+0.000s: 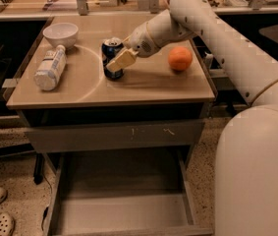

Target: Place pepsi can into middle drawer

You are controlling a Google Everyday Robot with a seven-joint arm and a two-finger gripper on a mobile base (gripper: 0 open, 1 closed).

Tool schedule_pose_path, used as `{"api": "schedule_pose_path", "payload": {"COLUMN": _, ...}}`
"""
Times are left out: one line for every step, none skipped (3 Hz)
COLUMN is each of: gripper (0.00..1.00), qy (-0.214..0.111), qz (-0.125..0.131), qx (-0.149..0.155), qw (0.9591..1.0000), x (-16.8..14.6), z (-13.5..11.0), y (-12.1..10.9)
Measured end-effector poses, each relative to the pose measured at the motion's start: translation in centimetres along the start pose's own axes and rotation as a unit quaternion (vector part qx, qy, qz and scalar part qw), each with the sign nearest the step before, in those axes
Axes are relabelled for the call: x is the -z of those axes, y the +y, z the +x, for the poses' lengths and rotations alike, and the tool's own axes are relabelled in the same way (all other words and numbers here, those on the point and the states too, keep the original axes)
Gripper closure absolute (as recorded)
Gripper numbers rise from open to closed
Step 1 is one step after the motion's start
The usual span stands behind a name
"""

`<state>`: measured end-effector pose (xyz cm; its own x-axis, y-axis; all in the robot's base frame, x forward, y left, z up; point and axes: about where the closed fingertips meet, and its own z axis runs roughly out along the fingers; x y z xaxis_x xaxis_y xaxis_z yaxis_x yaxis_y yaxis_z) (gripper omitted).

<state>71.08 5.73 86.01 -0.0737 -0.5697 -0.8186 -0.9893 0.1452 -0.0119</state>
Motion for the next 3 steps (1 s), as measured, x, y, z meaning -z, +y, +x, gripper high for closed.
{"api": "schedule_pose_path", "payload": {"gripper": 0.89, "qy": 0.0, "qz": 0.0, "qx": 0.0, "qw": 1.0, "x": 0.0, "z": 0.0, "y": 0.0}}
{"api": "schedule_pose_path", "payload": {"gripper": 1.0, "qy": 0.0, "qz": 0.0, "qx": 0.0, "qw": 1.0, "x": 0.0, "z": 0.0, "y": 0.01}}
{"api": "schedule_pose_path", "payload": {"gripper": 1.0, "qy": 0.003, "qz": 0.003, "qx": -0.005, "qw": 1.0, "x": 0.43, "z": 0.38, "y": 0.71}}
